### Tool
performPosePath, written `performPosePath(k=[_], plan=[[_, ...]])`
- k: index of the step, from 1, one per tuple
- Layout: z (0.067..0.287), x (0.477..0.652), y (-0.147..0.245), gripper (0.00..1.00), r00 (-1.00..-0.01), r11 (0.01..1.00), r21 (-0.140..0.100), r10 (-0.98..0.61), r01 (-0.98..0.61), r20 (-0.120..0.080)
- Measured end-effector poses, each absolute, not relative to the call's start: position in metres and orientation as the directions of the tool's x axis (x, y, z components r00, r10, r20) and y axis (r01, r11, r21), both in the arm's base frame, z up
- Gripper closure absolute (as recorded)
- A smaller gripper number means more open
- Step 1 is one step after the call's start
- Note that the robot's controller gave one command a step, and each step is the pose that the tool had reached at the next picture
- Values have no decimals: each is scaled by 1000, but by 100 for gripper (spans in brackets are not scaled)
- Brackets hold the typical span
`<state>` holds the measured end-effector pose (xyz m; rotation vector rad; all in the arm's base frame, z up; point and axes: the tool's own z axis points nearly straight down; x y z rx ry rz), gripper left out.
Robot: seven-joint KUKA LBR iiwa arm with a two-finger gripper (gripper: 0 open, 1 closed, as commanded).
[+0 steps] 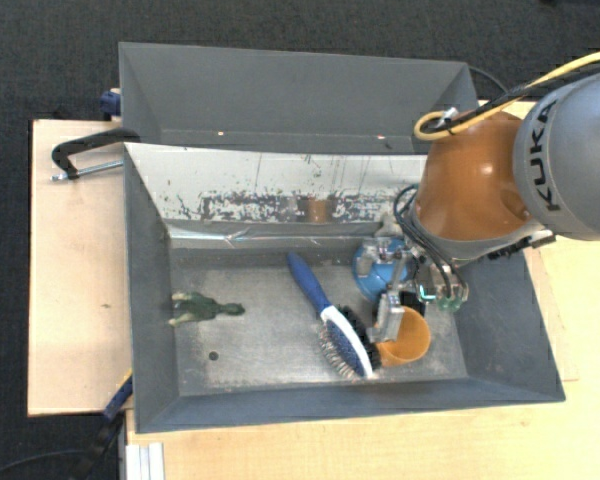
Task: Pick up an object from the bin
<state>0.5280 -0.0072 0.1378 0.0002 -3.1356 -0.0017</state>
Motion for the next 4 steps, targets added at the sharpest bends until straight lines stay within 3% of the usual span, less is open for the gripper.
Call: performPosePath(k=[1,2,3,4], plan=[[71,549,-53,0,-1000,1000,4,-5,-5,-13],[74,539,-105,0,-915,915,-4,-404,-404,-12],[77,519,-150,0,-773,773,-17,-634,-634,-22],[72,513,-149,100,-773,773,-5,-634,-634,-10]])
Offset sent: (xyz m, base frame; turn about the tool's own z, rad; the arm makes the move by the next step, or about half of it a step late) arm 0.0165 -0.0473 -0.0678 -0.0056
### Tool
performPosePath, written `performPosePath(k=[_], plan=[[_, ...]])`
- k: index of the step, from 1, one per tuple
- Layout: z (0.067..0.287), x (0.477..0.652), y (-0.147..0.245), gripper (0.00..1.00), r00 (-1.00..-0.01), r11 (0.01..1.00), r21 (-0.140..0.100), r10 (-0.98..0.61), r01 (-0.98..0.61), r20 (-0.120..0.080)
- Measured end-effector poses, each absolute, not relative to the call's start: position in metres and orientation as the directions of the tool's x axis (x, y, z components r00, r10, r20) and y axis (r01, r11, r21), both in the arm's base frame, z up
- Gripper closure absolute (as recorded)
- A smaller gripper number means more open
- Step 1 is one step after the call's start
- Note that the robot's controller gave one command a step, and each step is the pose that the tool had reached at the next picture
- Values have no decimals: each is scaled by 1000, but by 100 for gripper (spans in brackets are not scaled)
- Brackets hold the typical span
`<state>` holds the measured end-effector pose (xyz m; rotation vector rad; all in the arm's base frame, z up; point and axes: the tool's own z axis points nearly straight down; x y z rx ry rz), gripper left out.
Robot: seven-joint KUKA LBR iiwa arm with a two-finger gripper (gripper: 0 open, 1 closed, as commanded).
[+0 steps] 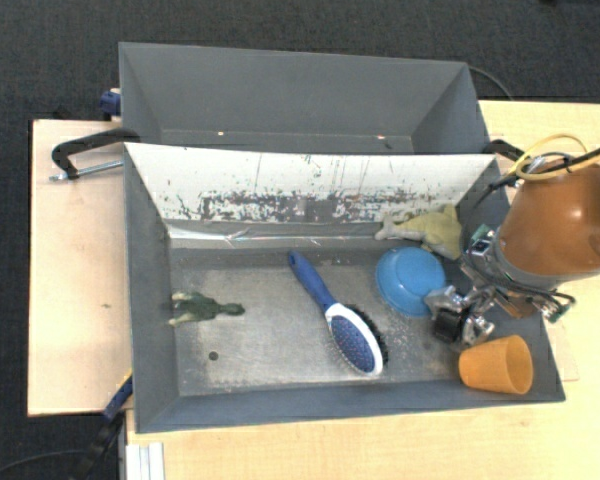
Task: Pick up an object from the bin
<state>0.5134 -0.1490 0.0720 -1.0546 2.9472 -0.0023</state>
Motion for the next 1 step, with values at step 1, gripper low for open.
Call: performPosePath(k=[1], plan=[[238,525,-146,100,-424,424,-11,-906,-906,-4]])
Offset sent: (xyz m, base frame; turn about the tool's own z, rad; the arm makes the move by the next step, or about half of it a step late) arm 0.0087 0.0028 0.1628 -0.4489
